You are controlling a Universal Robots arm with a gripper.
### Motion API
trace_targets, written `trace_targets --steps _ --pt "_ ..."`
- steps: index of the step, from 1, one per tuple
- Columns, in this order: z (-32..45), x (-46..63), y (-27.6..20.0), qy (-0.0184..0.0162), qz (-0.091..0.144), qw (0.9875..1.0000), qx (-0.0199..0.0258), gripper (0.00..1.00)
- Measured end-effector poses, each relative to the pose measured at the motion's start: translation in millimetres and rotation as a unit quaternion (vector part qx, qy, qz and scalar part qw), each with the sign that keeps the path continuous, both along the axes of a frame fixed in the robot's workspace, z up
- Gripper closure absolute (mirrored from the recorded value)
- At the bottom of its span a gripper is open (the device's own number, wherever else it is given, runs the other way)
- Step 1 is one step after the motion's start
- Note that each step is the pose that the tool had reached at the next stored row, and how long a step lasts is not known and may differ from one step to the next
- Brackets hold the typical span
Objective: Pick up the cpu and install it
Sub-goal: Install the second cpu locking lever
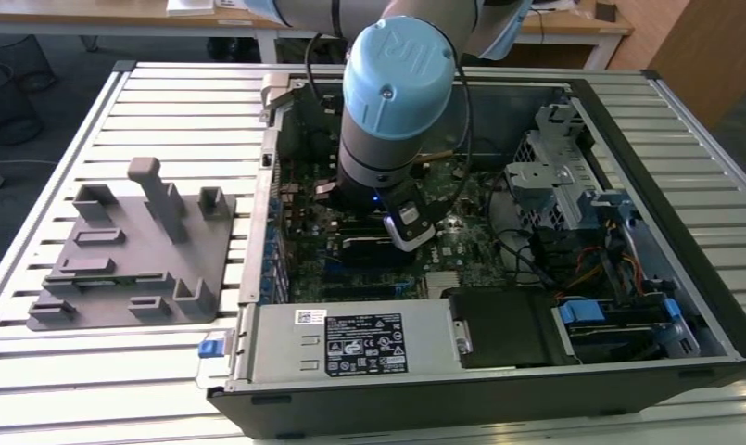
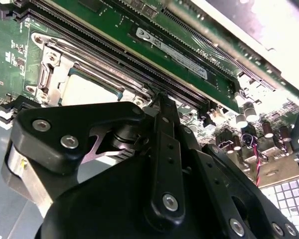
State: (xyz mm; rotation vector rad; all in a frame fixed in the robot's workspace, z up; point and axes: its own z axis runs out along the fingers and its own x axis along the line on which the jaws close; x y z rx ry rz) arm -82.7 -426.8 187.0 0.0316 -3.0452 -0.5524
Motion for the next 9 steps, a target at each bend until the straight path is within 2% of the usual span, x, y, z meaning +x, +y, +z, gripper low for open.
trace_targets --steps 4,9 --pt "0.3 0.0 1.0 -0.0001 0.0 1.0 0.0009 0.89" --pt "6.2 0.0 5.5 0.0 0.0 1.0 0.0009 0.89"
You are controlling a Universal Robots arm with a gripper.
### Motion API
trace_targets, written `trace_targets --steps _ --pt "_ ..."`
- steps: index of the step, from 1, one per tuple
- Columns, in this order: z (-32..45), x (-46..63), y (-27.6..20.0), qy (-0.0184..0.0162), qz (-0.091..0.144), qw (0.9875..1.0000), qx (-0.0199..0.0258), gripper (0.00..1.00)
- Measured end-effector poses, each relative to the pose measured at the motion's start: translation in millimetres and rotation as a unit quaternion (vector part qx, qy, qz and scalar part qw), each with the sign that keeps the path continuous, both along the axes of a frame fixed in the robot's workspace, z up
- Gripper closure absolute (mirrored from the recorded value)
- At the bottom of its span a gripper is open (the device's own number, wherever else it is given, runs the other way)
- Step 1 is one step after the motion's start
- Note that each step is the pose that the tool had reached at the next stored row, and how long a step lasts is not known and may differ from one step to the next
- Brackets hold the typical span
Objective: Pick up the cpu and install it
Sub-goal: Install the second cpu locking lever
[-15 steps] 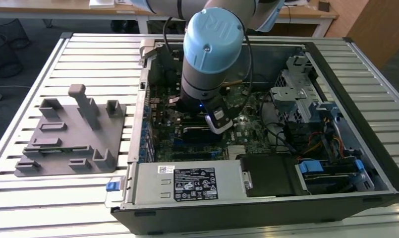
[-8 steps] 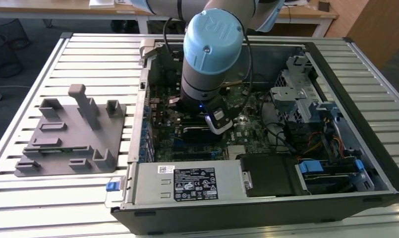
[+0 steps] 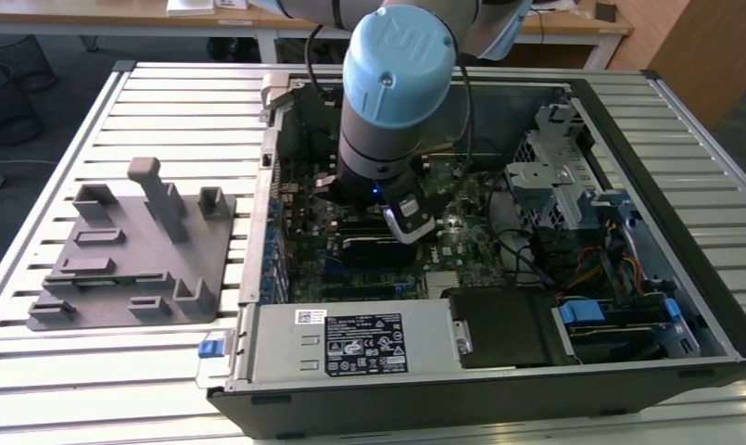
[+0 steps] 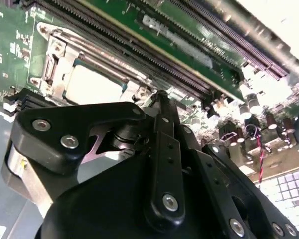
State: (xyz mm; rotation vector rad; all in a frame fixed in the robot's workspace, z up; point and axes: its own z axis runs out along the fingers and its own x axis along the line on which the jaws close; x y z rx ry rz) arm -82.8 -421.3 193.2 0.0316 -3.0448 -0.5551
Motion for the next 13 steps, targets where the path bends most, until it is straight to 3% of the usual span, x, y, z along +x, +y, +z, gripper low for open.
trace_targets --steps 4,13 --pt "-0.6 0.1 3.3 -0.0001 0.0 1.0 0.0011 0.89" --pt "-7.6 -1.2 3.8 0.0 0.0 1.0 0.0012 0.89"
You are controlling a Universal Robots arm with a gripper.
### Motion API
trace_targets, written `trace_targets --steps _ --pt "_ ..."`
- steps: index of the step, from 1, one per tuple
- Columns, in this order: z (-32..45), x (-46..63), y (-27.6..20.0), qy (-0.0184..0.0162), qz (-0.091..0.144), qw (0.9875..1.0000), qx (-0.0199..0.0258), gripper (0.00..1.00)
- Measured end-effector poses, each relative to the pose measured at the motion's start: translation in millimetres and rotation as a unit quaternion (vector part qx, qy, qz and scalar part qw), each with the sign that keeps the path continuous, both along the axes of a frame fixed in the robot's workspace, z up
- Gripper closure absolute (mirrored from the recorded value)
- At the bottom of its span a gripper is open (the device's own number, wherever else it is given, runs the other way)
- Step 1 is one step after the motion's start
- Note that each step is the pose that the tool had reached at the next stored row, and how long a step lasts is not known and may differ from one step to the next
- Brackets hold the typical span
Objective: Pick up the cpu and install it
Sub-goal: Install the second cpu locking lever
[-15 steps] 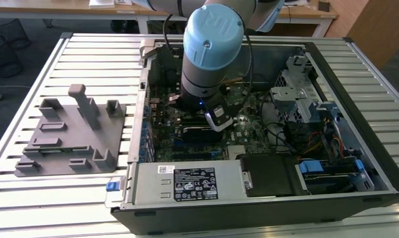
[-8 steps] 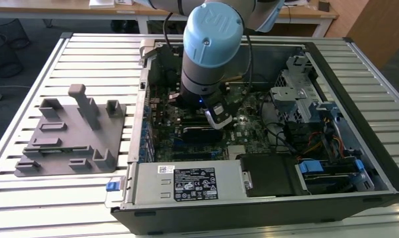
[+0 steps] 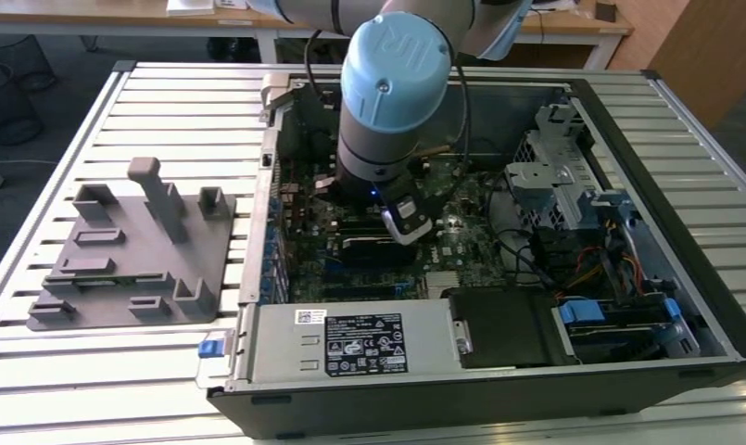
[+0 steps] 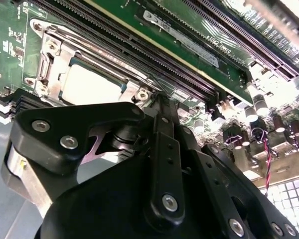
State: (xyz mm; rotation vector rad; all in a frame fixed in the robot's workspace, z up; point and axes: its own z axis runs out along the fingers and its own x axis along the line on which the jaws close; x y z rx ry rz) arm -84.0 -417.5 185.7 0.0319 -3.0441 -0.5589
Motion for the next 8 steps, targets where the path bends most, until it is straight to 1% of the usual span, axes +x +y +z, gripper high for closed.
trace_targets --steps 3,8 --pt "-0.7 -0.1 -0.2 0.0 0.0 1.0 0.0001 0.89" --pt "-0.9 -0.3 -2.2 0.0 0.0 1.0 0.0 0.89"
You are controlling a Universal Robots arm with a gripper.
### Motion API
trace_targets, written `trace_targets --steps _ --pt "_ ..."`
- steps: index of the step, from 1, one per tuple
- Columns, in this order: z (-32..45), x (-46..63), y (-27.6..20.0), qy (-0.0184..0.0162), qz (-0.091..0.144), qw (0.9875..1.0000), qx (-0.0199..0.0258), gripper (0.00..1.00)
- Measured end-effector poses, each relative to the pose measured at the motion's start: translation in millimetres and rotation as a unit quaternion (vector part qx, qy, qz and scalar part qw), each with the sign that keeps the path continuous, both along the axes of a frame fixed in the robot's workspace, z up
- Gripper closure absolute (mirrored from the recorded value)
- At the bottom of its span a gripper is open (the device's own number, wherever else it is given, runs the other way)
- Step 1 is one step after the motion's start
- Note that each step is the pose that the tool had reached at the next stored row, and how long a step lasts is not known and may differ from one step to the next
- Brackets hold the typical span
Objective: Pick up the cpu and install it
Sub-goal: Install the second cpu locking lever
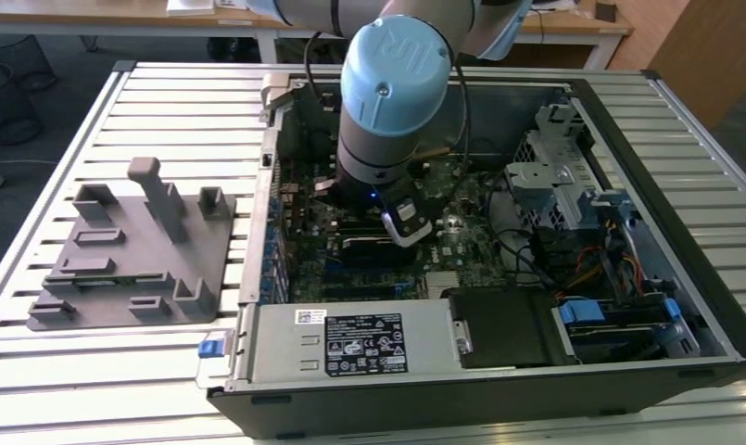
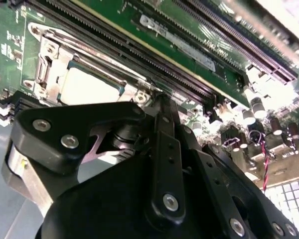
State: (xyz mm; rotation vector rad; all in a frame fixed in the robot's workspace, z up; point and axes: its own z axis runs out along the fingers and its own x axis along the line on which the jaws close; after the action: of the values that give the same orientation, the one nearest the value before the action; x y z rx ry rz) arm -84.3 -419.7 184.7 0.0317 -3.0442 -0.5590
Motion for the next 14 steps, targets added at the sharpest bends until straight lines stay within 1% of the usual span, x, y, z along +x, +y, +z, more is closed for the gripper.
trace_targets --steps 3,7,10,14 --pt "0.9 0.0 -0.1 0.0 0.0 1.0 -0.0001 0.89" --pt "5.5 0.0 0.0 0.0 0.0 1.0 0.0 0.89" --pt "7.1 0.0 0.0 -0.0002 0.0 1.0 0.0 0.89" --pt "15.1 -0.1 0.1 -0.0018 0.0 1.0 0.0001 0.89"
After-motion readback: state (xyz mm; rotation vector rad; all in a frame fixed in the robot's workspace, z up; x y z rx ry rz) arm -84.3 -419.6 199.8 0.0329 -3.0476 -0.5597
